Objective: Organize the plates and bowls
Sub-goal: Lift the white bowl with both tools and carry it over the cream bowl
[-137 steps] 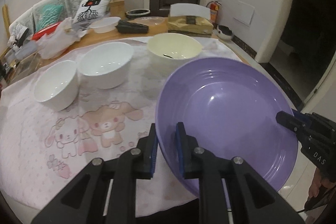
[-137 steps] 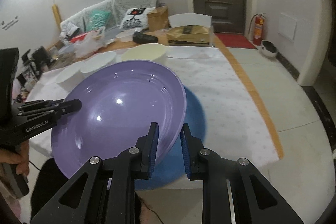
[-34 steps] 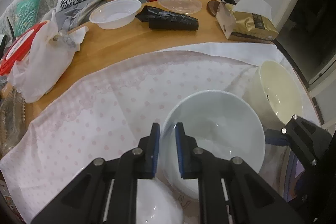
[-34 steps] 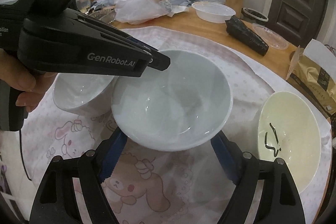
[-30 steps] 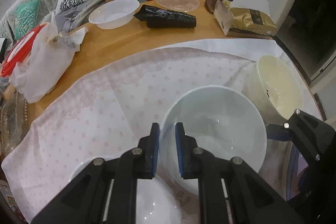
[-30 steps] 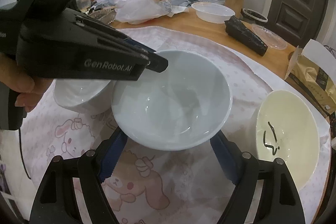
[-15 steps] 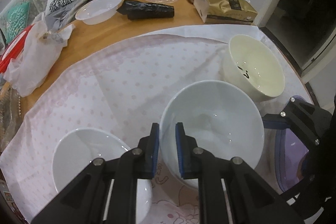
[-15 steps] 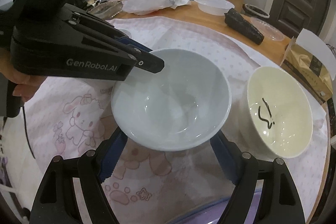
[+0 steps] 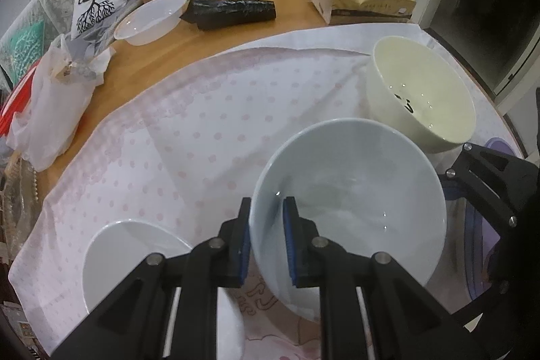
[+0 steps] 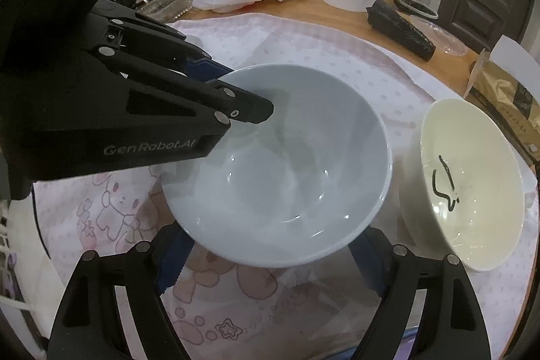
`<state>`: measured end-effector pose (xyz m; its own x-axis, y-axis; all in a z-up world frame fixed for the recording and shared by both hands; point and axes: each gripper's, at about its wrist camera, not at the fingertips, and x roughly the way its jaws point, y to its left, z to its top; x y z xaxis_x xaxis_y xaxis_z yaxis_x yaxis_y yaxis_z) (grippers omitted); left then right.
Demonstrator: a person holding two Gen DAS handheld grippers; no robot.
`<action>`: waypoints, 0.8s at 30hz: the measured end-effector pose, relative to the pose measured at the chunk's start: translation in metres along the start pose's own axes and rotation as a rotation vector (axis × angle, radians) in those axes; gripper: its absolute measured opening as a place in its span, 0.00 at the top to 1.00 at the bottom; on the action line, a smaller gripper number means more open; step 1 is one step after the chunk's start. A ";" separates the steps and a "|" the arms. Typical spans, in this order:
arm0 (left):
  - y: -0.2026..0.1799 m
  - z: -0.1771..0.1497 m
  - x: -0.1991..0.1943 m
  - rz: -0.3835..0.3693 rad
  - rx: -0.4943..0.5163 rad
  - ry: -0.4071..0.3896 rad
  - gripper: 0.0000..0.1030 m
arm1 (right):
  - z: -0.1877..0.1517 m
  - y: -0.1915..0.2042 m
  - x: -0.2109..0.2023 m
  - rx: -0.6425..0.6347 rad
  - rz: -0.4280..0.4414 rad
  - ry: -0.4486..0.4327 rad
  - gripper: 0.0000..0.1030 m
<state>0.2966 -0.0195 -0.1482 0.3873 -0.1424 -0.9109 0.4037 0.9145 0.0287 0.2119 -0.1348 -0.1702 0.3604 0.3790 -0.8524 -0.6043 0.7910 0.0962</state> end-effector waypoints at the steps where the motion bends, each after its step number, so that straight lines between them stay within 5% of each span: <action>1: 0.000 0.000 0.000 -0.001 -0.001 0.001 0.87 | 0.000 0.000 0.000 0.002 0.000 -0.001 0.21; 24: -0.015 0.017 -0.061 0.031 0.030 -0.110 0.87 | 0.005 -0.003 -0.052 0.044 -0.047 -0.143 0.22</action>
<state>0.2811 -0.0311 -0.0859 0.4878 -0.1563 -0.8588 0.4139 0.9076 0.0700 0.1988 -0.1548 -0.1235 0.4871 0.4029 -0.7749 -0.5539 0.8285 0.0827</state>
